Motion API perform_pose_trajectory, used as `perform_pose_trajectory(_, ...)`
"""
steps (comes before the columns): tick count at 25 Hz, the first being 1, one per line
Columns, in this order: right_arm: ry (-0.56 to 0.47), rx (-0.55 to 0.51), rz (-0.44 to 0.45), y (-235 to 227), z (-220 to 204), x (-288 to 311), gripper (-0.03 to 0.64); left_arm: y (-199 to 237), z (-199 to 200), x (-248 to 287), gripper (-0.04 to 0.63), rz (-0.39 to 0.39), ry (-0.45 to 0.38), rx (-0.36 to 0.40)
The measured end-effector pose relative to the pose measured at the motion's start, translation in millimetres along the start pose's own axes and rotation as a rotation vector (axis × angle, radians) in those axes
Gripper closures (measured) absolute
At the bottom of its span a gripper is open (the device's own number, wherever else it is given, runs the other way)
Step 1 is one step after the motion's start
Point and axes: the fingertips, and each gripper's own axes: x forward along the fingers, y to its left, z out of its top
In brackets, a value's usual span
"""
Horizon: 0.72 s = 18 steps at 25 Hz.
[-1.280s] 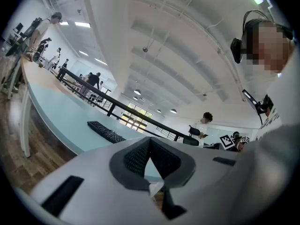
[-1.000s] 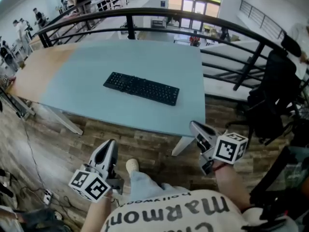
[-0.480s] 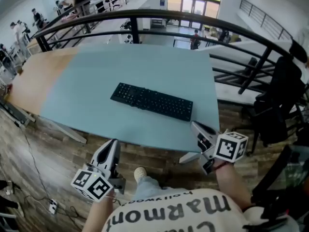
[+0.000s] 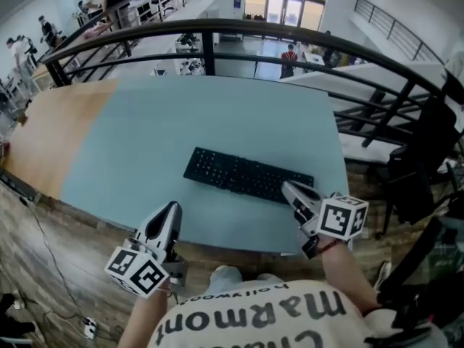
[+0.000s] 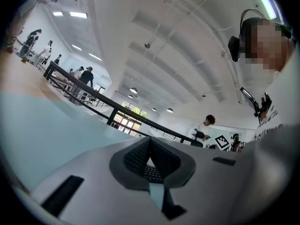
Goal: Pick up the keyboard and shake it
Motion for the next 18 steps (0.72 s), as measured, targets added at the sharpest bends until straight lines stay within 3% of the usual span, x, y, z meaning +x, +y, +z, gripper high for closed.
perform_pose_trajectory(7,-0.021,0.02,0.026,15.7,2.9,61.8,0.578,47.7,15.3,21.9,0.594,-0.068,0.052,0.008)
perform_pose_trajectory(14,0.021,0.033,0.078,24.2,-0.1,100.8,0.577,81.1,-12.0,51.3,0.594,-0.085,0.119,-0.101)
perform_pose_trajectory(18,0.072,-0.003,0.086,14.9,-11.2,127.0,0.577,87.0,-23.9,66.4,0.594,-0.124,0.161,-0.12)
